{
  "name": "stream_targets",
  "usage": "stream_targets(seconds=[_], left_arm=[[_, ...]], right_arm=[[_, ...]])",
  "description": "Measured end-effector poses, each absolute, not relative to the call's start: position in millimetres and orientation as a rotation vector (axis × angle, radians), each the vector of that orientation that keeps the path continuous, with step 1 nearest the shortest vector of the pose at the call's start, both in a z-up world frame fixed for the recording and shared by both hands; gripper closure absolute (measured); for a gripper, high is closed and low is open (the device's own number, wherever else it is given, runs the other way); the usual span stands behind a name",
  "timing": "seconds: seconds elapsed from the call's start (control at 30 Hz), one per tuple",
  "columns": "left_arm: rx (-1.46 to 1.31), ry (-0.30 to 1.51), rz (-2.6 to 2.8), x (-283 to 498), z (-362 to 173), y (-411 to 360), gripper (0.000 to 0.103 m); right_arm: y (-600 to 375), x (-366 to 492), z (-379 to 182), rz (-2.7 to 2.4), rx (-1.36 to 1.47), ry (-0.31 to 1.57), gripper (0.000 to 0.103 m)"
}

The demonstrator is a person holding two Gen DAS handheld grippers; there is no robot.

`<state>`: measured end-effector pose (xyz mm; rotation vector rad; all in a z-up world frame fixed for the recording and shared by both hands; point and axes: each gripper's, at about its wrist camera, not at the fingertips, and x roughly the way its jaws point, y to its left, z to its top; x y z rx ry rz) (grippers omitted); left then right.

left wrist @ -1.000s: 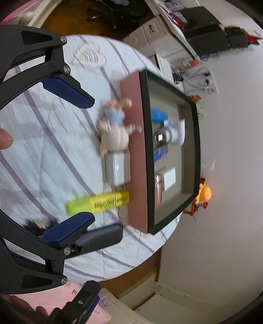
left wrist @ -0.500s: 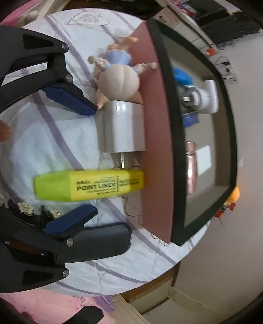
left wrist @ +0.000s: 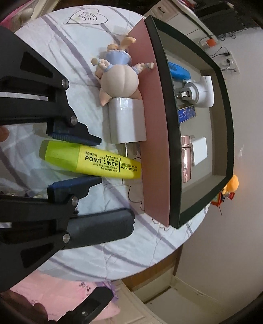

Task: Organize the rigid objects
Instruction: 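Close the left tool on the yellow highlighter and lift it, then carry the yellow highlighter into the pink box and open the left tool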

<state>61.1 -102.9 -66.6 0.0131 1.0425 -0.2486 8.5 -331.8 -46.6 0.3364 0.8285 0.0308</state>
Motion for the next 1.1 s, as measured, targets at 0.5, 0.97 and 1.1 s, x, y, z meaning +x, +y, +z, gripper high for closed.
stream_targets(seconds=[0.5, 0.97, 1.1], left_arm=[[0.033, 1.042, -0.291, 64, -70, -101, 0.071], [-0.022, 1.035, -0.347, 64, -59, -92, 0.077], [-0.024, 0.987, -0.333, 55, -42, -81, 0.077]], right_arm=[[-316, 4, -41, 0.022, 0.315, 0.826, 0.020], [-325, 5, -44, -0.012, 0.325, 0.833, 0.020], [-320, 6, -44, -0.006, 0.318, 0.837, 0.020]])
